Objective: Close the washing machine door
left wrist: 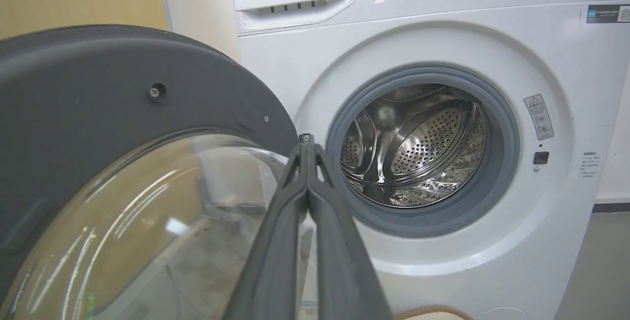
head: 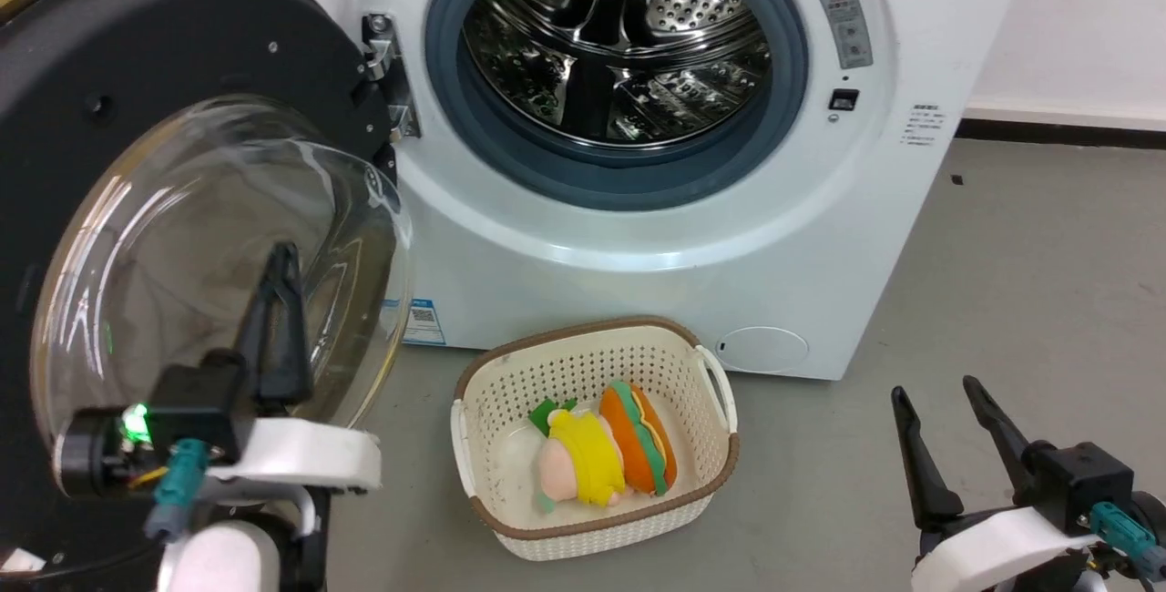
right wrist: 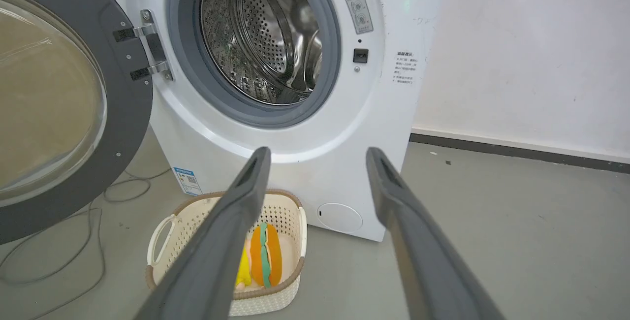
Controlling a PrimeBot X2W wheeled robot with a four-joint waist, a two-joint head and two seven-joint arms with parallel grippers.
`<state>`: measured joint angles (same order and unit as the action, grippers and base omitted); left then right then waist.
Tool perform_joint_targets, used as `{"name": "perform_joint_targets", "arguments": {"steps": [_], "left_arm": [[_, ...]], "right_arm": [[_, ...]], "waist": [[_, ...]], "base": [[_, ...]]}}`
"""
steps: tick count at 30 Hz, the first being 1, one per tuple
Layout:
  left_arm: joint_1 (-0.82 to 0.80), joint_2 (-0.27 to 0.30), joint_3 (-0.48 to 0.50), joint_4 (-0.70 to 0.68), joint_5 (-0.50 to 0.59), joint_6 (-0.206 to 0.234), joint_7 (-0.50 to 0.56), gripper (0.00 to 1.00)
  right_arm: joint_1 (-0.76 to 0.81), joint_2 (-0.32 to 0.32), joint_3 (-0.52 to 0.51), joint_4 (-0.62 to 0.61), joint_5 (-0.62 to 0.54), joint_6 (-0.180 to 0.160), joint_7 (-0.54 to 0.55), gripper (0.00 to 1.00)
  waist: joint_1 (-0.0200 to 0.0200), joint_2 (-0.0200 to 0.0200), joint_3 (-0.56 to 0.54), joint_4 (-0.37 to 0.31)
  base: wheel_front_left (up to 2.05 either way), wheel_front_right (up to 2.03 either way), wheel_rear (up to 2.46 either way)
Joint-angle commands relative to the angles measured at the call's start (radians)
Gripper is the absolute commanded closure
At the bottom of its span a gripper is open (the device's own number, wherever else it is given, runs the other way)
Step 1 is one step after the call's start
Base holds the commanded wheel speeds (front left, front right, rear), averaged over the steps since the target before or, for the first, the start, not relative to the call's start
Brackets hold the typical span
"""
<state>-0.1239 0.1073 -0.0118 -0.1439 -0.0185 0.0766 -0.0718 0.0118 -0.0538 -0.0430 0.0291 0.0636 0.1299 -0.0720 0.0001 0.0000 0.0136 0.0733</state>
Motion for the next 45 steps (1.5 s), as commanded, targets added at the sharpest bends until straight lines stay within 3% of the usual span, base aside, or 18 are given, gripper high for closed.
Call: {"name": "perform_joint_targets", "arguments": {"steps": [1,12,25,37,45], "left_arm": [[-0.027,0.008,0.008,-0.020,-0.013,0.004,-0.009,1.00],[-0.131,0.030,0.117,-0.082,-0.084,-0.037,-0.032,1.00],[-0.248,0.077,0.283,-0.062,-0.160,-0.116,-0.059,1.00],[-0.359,0.134,0.412,0.094,-0.352,-0.140,-0.034,1.00],[-0.412,0.191,0.500,0.270,-0.489,-0.140,0.064,1.00]], "right_arm": [[-0.009,0.001,-0.005,0.005,0.009,0.000,-0.009,0.00],[-0.007,0.001,-0.025,0.024,0.026,0.000,-0.032,0.00],[-0.012,0.002,-0.061,0.044,0.043,0.000,-0.059,0.00],[-0.017,0.002,-0.087,0.060,0.062,0.000,-0.082,0.00],[-0.024,0.002,-0.106,0.075,0.065,0.001,-0.099,0.00]], "waist": [[-0.0001,0.0000,0.002,0.008],[-0.0001,0.0000,0.009,0.070],[-0.0001,0.0000,0.028,0.153],[-0.0001,0.0000,0.040,0.217],[-0.0001,0.0000,0.055,0.243]], "base": [[0.00,0.00,0.00],[0.00,0.00,0.00],[0.00,0.00,0.00],[0.00,0.00,0.00],[0.00,0.00,0.00]]}}
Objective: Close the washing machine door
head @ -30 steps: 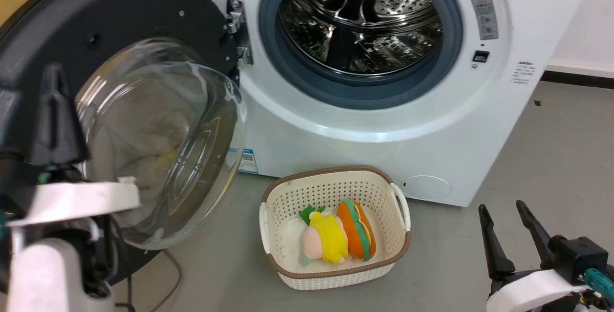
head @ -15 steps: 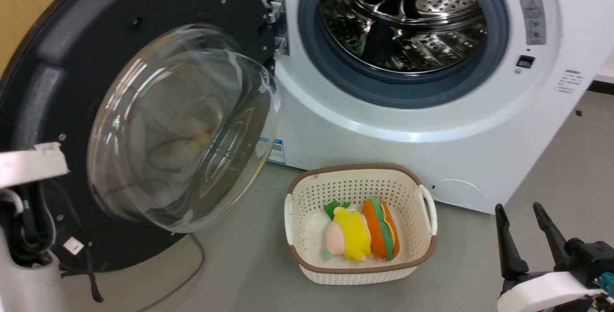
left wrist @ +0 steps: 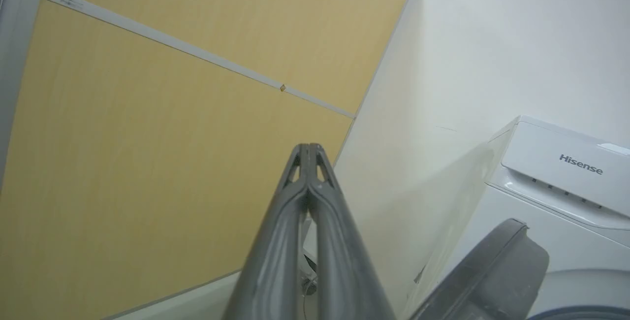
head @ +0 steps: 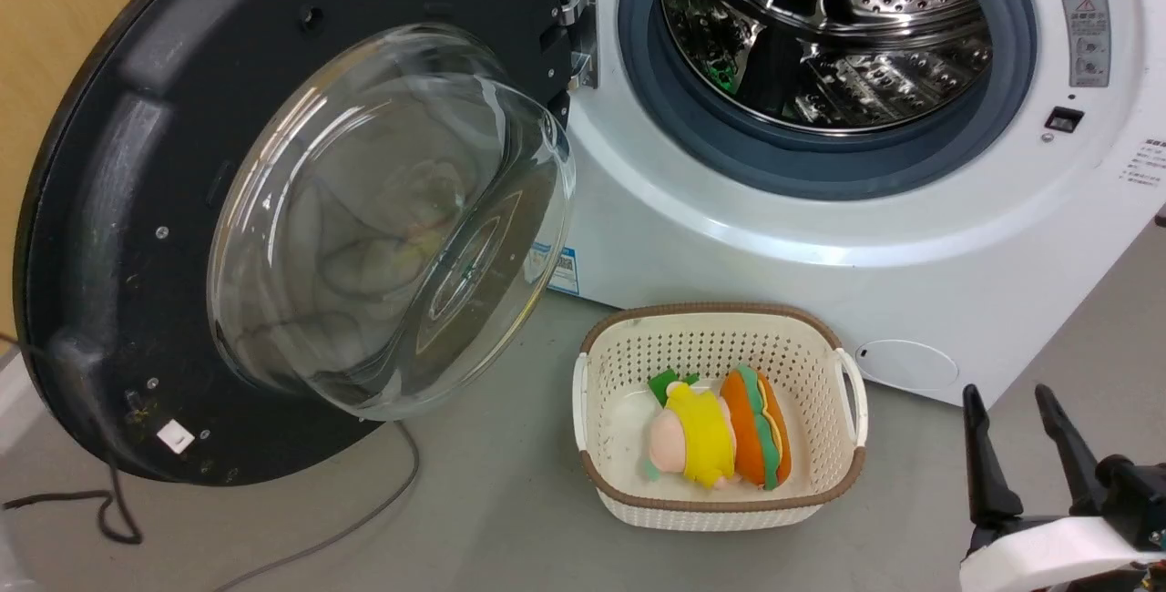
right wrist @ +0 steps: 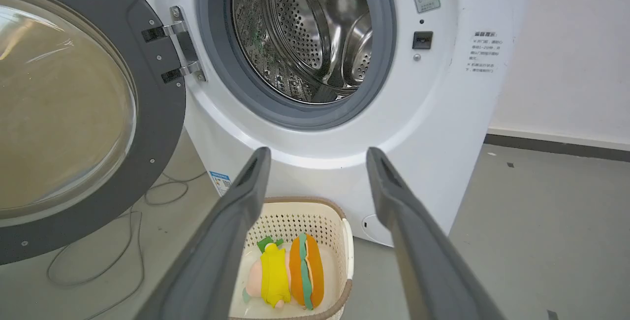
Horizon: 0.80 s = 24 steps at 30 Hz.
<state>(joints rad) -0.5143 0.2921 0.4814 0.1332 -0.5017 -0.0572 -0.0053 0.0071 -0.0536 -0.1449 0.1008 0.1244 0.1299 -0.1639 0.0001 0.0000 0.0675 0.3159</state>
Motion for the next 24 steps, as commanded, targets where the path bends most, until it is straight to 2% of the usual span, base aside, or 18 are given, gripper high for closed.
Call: {"name": "perform_joint_targets", "arguments": {"steps": [1,8,14,16,24], "left_arm": [[-0.022,0.016,0.016,0.016,-0.014,-0.007,0.008,1.00],[-0.022,0.047,0.062,0.177,-0.197,-0.021,0.247,1.00],[0.026,0.060,0.060,0.235,-0.293,-0.039,0.381,1.00],[0.046,0.061,0.054,0.236,-0.330,-0.042,0.422,1.00],[0.199,0.030,-0.063,0.070,-0.551,-0.053,0.571,1.00]], "right_arm": [[-0.021,0.002,-0.007,0.004,0.005,0.001,-0.009,0.00],[-0.026,0.002,-0.018,0.008,0.019,0.001,-0.024,0.00],[-0.029,0.003,-0.020,0.016,0.030,0.001,-0.036,0.00],[-0.032,0.003,-0.020,0.017,0.034,0.001,-0.040,0.00],[-0.037,0.003,-0.049,0.025,0.058,0.001,-0.059,0.00]], "waist": [[-0.0001,0.0000,0.003,0.001],[-0.0001,0.0000,0.015,0.005],[-0.0001,0.0000,0.022,0.010],[-0.0001,0.0000,0.024,0.012],[-0.0001,0.0000,0.029,0.040]], "base": [[0.00,0.00,0.00],[0.00,0.00,0.00],[0.00,0.00,0.00],[0.00,0.00,0.00],[0.00,0.00,0.00]]}}
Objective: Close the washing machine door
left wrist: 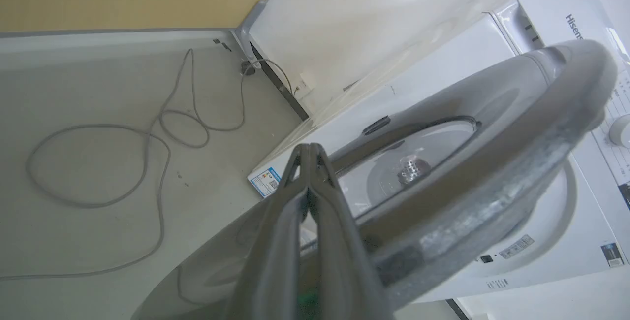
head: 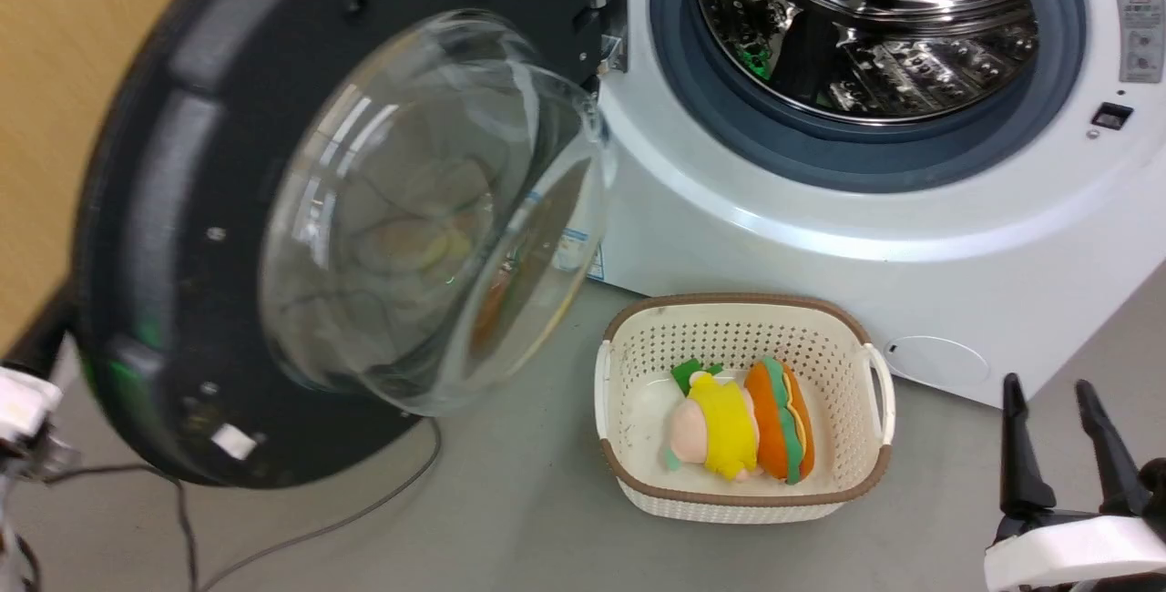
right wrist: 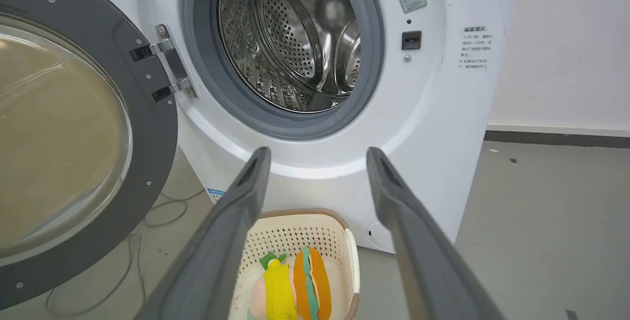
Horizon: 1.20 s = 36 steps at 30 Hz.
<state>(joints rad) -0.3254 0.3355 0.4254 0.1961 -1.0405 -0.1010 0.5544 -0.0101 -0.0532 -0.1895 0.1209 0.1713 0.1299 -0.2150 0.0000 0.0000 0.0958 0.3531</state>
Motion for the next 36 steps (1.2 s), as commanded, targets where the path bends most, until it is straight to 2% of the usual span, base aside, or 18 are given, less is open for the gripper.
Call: {"name": "perform_joint_targets", "arguments": {"steps": [1,5,11,16,20,24,27,32,36], "left_arm": [[0.031,-0.016,-0.021,-0.015,-0.033,-0.010,0.021,1.00],[0.125,-0.027,-0.087,-0.122,-0.133,-0.016,0.057,1.00],[0.232,-0.049,-0.199,-0.290,-0.211,-0.022,0.095,1.00],[0.246,-0.056,-0.355,-0.422,-0.254,-0.028,0.114,1.00],[0.231,-0.061,-0.485,-0.494,-0.278,-0.030,0.103,1.00],[0.205,-0.074,-0.589,-0.500,-0.281,-0.030,0.042,1.00],[0.177,-0.109,-0.665,-0.472,-0.291,-0.030,-0.033,1.00],[0.114,-0.188,-0.814,-0.366,-0.287,-0.030,-0.184,1.00],[0.048,-0.220,-0.919,-0.258,-0.272,-0.030,-0.304,1.00]], "right_arm": [[-0.019,0.003,-0.007,0.006,0.015,0.001,-0.010,0.00],[-0.015,0.003,-0.016,0.012,0.028,0.001,-0.021,0.00],[-0.016,0.003,-0.029,0.015,0.039,0.001,-0.033,0.00],[-0.023,0.003,-0.035,0.016,0.036,0.001,-0.044,0.00],[-0.037,0.003,-0.030,0.015,0.028,0.001,-0.047,0.00],[-0.052,0.003,-0.022,0.014,0.024,0.001,-0.047,0.00],[-0.063,0.003,-0.020,0.010,0.023,0.001,-0.047,0.00],[-0.079,0.003,-0.014,0.014,0.027,0.001,-0.047,0.00],[-0.091,0.003,-0.006,0.015,0.029,0.001,-0.047,0.00]], "waist": [[0.0000,0.0000,0.000,0.008],[0.0000,0.0000,0.003,0.032],[0.0000,0.0000,0.013,0.064],[0.0000,0.0000,0.028,0.082],[0.0000,0.0000,0.039,0.064],[0.0000,0.0000,0.053,0.027],[0.0000,0.0000,0.069,-0.007],[0.0000,0.0000,0.091,-0.069],[0.0000,0.0000,0.109,-0.119]], "base": [[0.00,0.00,0.00],[0.00,0.00,0.00],[0.00,0.00,0.00],[0.00,0.00,0.00],[0.00,0.00,0.00],[0.00,0.00,0.00],[0.00,0.00,0.00],[0.00,0.00,0.00],[0.00,0.00,0.00]]}}
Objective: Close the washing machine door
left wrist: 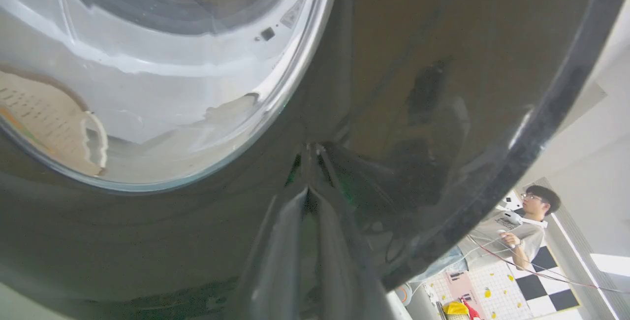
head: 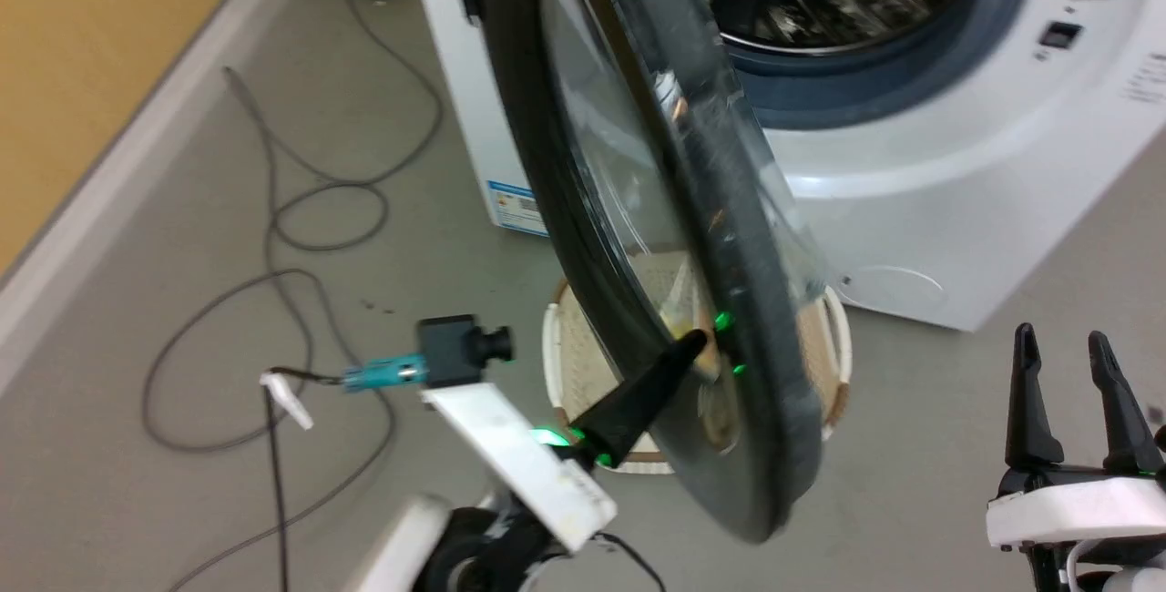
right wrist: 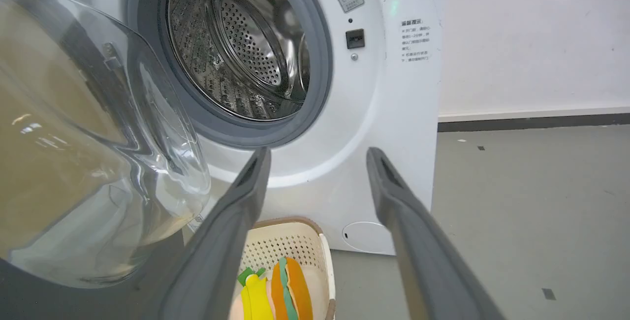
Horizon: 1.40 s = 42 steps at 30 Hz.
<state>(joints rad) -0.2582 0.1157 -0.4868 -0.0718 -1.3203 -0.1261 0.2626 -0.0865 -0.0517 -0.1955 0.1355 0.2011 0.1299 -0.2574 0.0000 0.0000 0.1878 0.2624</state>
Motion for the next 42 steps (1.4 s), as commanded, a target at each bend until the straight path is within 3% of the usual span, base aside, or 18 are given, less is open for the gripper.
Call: {"name": "perform_joint_targets", "arguments": {"steps": [1,6,11,19,25,26,27,34,36,37,41,42], "left_arm": [[-0.038,-0.004,-0.032,0.040,0.016,-0.005,-0.042,1.00],[-0.118,-0.036,-0.139,0.190,0.011,-0.005,-0.206,1.00],[-0.175,-0.045,-0.222,0.278,-0.009,-0.005,-0.294,1.00],[-0.248,0.007,-0.358,0.337,-0.042,-0.005,-0.426,1.00],[-0.262,0.072,-0.377,0.347,0.021,-0.005,-0.510,1.00],[-0.267,0.099,-0.349,0.368,0.098,-0.005,-0.522,1.00],[-0.267,0.099,-0.349,0.368,0.098,-0.005,-0.522,1.00],[-0.175,0.061,0.011,0.334,0.478,0.000,-0.524,1.00],[-0.151,0.058,0.085,0.302,0.609,0.027,-0.524,1.00],[-0.125,0.057,0.151,0.270,0.731,0.077,-0.524,1.00],[-0.075,0.048,0.261,0.214,0.852,0.147,-0.524,1.00],[-0.059,0.056,0.286,0.197,0.899,0.166,-0.524,0.85]], "right_arm": [[-0.018,0.001,0.001,0.001,-0.001,0.001,-0.004,0.00],[-0.034,0.001,0.006,0.003,0.004,0.001,-0.004,0.00],[-0.042,0.001,0.013,0.004,0.011,0.001,-0.004,0.00],[-0.035,0.001,0.009,0.011,0.024,0.001,-0.004,0.00],[-0.021,0.001,0.009,0.003,0.035,0.001,-0.004,0.00],[-0.016,0.001,0.004,-0.002,0.039,0.001,-0.004,0.00],[-0.016,0.001,0.004,-0.002,0.039,0.001,-0.004,0.00],[-0.002,0.001,-0.015,-0.035,0.044,0.001,-0.004,0.00],[0.001,0.001,-0.020,-0.049,0.042,0.001,-0.004,0.00],[0.001,0.001,-0.023,-0.068,0.041,0.001,-0.004,0.00],[-0.002,0.001,-0.026,-0.102,0.039,0.001,-0.004,0.00],[-0.004,0.001,-0.027,-0.114,0.038,0.001,-0.004,0.00]], "waist": [[0.0000,0.0000,0.021,-0.041],[0.0000,0.0000,0.038,-0.096],[0.0000,0.0000,0.045,-0.135],[0.0000,0.0000,0.030,-0.171],[0.0000,0.0000,-0.001,-0.168],[0.0000,0.0000,-0.013,-0.162],[0.0000,0.0000,-0.013,-0.162],[0.0000,0.0000,-0.054,-0.136],[0.0000,0.0000,-0.063,-0.129],[0.0000,0.0000,-0.073,-0.124],[0.0000,0.0000,-0.085,-0.120],[0.0000,0.0000,-0.088,-0.118]], "base": [[0.00,0.00,0.00],[0.00,0.00,0.00],[0.00,0.00,0.00],[0.00,0.00,0.00],[0.00,0.00,0.00],[0.00,0.00,0.00],[0.00,0.00,0.00],[0.00,0.00,0.00],[0.00,0.00,0.00],[0.00,0.00,0.00],[0.00,0.00,0.00],[0.00,0.00,0.00]]}}
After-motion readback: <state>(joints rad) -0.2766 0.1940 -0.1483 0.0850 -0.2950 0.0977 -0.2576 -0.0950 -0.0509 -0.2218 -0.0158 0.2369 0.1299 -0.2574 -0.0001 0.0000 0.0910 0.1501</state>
